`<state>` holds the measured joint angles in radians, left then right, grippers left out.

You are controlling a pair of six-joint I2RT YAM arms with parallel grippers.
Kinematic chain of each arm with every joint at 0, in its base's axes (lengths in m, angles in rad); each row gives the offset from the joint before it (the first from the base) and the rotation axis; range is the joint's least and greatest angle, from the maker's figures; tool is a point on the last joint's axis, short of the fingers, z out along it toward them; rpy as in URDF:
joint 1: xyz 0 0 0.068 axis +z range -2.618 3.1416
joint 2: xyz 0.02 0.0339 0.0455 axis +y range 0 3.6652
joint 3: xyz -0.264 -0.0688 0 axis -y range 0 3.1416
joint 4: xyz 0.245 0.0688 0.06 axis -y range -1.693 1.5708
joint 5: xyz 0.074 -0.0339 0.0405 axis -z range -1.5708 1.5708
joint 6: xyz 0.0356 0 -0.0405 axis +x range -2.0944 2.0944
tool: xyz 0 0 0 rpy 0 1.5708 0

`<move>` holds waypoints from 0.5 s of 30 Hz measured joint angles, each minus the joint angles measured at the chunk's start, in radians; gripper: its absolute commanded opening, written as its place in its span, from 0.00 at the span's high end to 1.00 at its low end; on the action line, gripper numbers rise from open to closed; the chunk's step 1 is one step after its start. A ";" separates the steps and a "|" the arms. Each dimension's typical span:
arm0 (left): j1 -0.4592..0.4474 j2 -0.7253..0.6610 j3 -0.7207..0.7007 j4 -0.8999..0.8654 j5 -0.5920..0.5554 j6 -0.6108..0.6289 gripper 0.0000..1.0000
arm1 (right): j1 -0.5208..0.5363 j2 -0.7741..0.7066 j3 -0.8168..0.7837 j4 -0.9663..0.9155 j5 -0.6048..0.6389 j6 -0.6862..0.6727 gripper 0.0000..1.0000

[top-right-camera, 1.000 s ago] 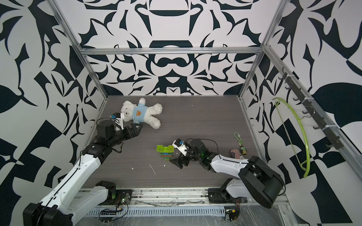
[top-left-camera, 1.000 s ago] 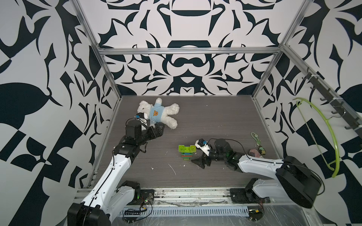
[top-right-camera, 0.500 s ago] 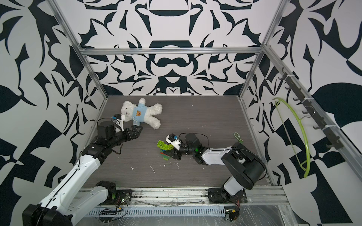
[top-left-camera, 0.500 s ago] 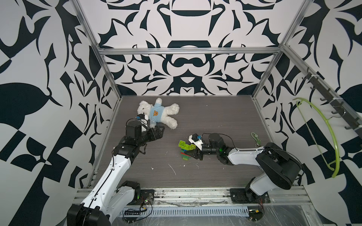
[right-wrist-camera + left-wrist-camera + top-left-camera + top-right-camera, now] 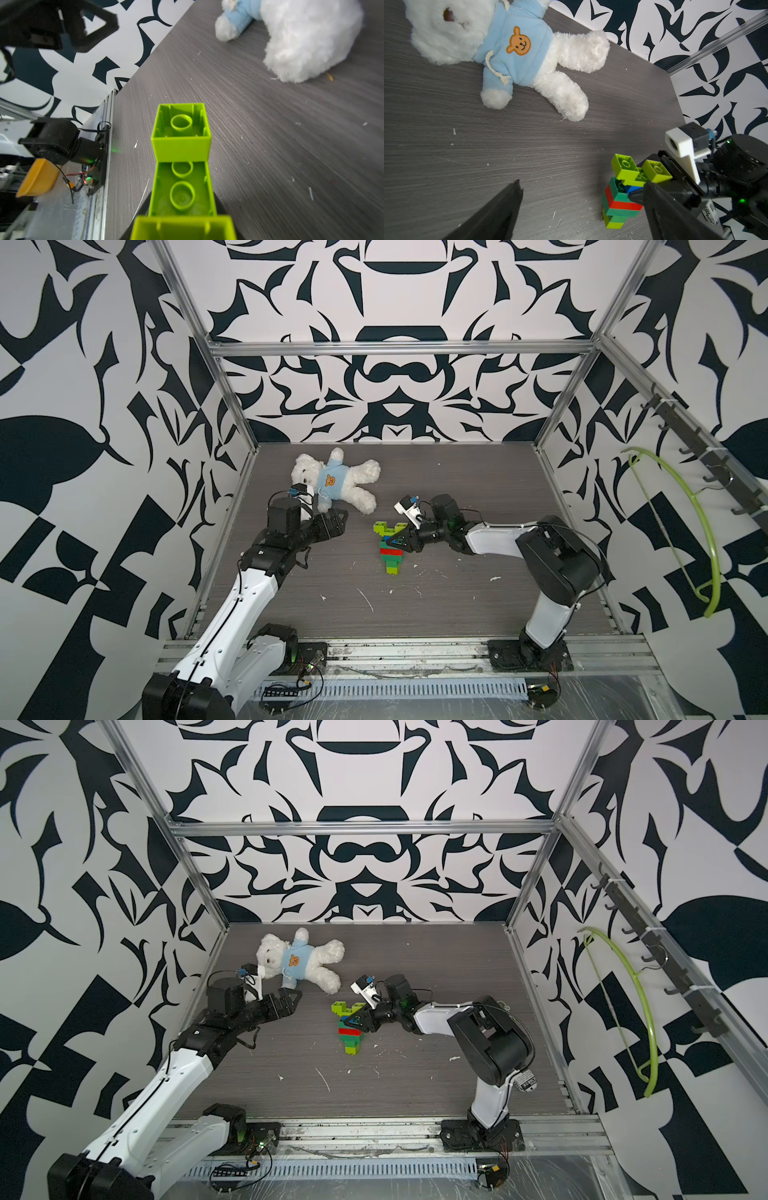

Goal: Assemble a carrot with lego
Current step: Adjust the lego brick at the center of the board.

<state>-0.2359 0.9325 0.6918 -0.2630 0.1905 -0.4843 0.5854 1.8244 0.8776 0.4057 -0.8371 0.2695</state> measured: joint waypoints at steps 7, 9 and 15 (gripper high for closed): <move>0.000 -0.011 0.000 -0.007 0.002 0.003 0.01 | -0.017 0.109 0.057 -0.104 -0.005 0.147 0.40; 0.000 -0.018 0.000 -0.010 0.001 0.003 0.02 | -0.023 0.116 0.071 -0.153 0.014 0.162 0.35; 0.000 -0.057 0.000 -0.013 0.000 0.003 0.02 | -0.040 0.074 0.102 -0.291 0.065 0.147 0.14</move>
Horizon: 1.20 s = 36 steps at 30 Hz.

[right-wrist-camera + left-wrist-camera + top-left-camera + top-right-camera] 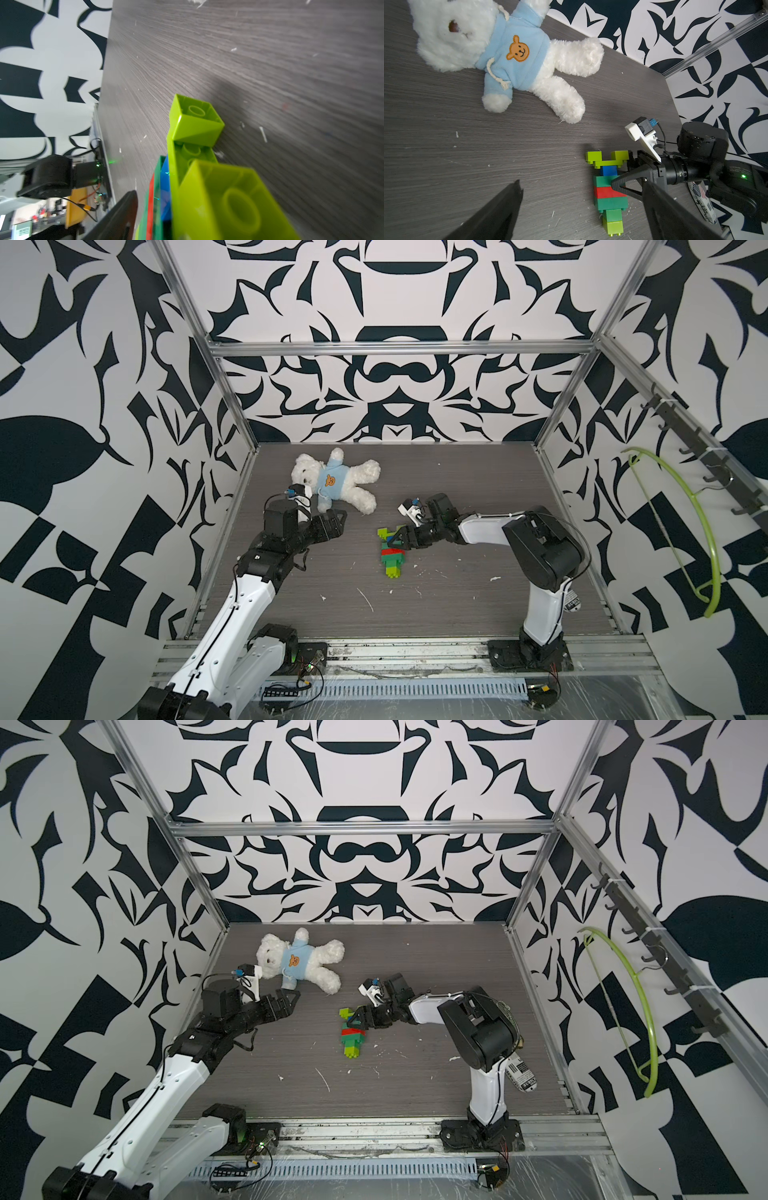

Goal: Assemble a carrot with lego
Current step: Adjust the lego brick at the center of the board, then reset both arms

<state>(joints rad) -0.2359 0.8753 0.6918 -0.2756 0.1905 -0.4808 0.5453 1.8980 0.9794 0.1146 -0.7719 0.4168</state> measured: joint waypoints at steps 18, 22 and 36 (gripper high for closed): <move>0.003 -0.012 -0.359 0.481 -0.617 0.287 0.01 | -0.258 -0.644 -0.160 -0.168 0.815 -0.381 0.01; 0.021 0.252 -0.385 0.721 -0.609 0.394 0.01 | -0.390 -0.613 -0.415 0.109 0.910 -0.428 0.01; 0.185 0.679 -0.341 1.130 -0.383 0.451 0.01 | -0.452 -0.330 -0.653 0.669 0.921 -0.442 0.00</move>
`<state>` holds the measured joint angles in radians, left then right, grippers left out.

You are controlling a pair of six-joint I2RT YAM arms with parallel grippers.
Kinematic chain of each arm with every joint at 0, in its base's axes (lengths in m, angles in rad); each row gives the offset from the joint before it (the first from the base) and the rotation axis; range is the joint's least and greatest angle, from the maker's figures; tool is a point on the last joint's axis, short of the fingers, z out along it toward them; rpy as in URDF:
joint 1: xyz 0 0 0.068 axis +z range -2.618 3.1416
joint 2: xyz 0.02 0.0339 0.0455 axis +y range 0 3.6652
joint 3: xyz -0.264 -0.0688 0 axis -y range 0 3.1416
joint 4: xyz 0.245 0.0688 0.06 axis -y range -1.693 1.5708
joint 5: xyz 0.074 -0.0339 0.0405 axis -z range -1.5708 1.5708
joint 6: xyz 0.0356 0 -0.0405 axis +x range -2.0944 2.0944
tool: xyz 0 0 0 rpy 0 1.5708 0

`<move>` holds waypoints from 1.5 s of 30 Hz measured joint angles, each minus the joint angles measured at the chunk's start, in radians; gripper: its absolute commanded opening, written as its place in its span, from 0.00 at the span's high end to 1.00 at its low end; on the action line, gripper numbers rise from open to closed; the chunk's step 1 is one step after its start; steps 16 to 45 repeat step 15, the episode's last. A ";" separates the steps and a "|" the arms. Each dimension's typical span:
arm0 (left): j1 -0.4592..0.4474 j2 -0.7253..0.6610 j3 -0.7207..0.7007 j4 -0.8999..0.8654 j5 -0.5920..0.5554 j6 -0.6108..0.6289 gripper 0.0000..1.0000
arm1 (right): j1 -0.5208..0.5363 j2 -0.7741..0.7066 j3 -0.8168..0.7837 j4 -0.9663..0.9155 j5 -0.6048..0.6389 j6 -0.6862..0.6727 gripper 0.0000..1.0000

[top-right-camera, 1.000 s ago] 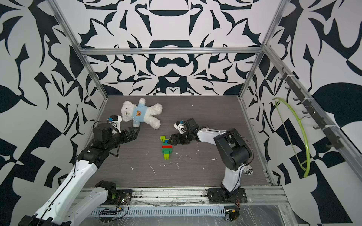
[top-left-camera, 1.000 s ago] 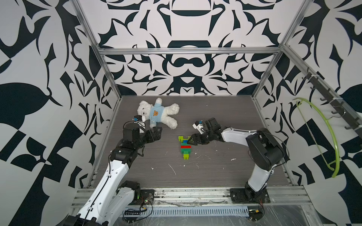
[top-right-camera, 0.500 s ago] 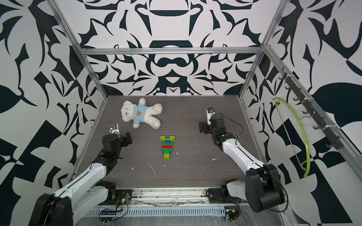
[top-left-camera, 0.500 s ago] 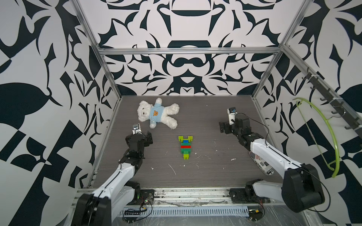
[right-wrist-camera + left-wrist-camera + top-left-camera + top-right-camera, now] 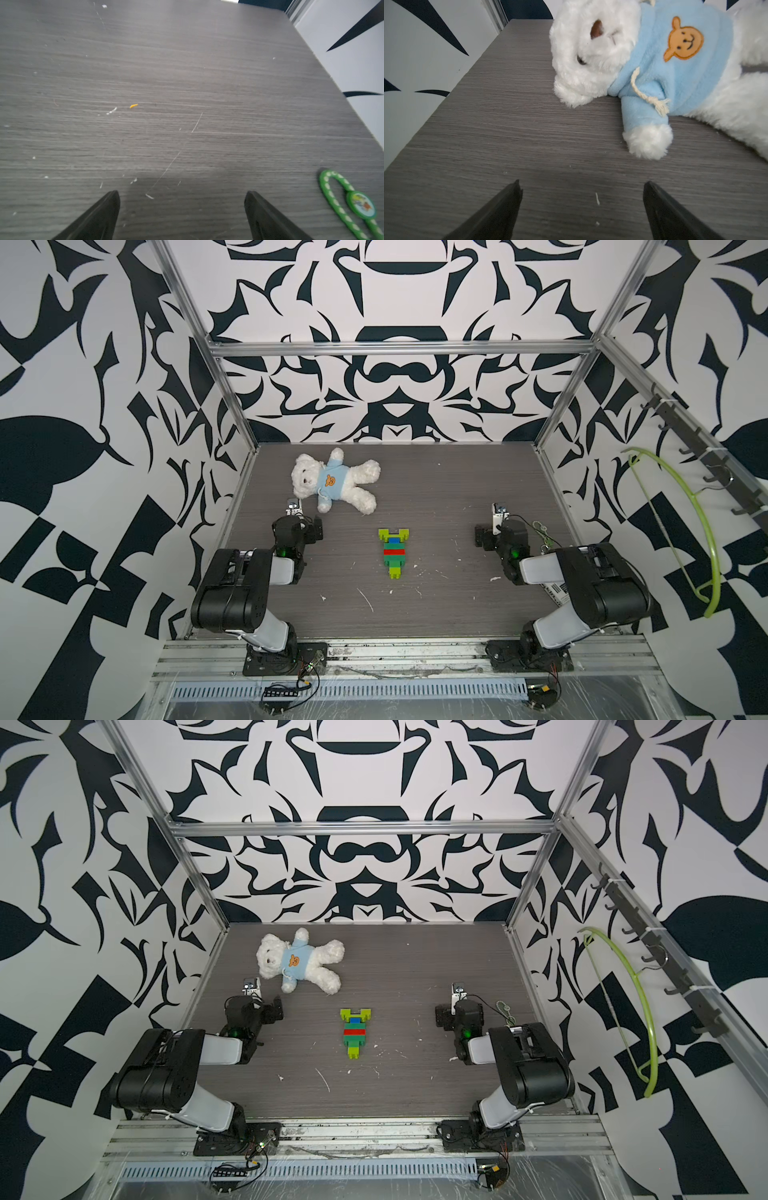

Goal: Assemble a carrot with lego
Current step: Reset both arms

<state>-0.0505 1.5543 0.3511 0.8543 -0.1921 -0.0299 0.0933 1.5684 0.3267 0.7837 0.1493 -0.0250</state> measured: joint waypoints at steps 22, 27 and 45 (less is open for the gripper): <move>0.007 -0.001 0.014 0.022 0.056 -0.007 0.01 | -0.033 -0.004 0.021 0.030 -0.007 0.021 0.00; 0.007 -0.001 0.014 0.022 0.056 -0.007 0.01 | -0.033 -0.004 0.021 0.030 -0.007 0.021 0.00; 0.007 -0.001 0.014 0.022 0.056 -0.007 0.01 | -0.033 -0.004 0.021 0.030 -0.007 0.021 0.00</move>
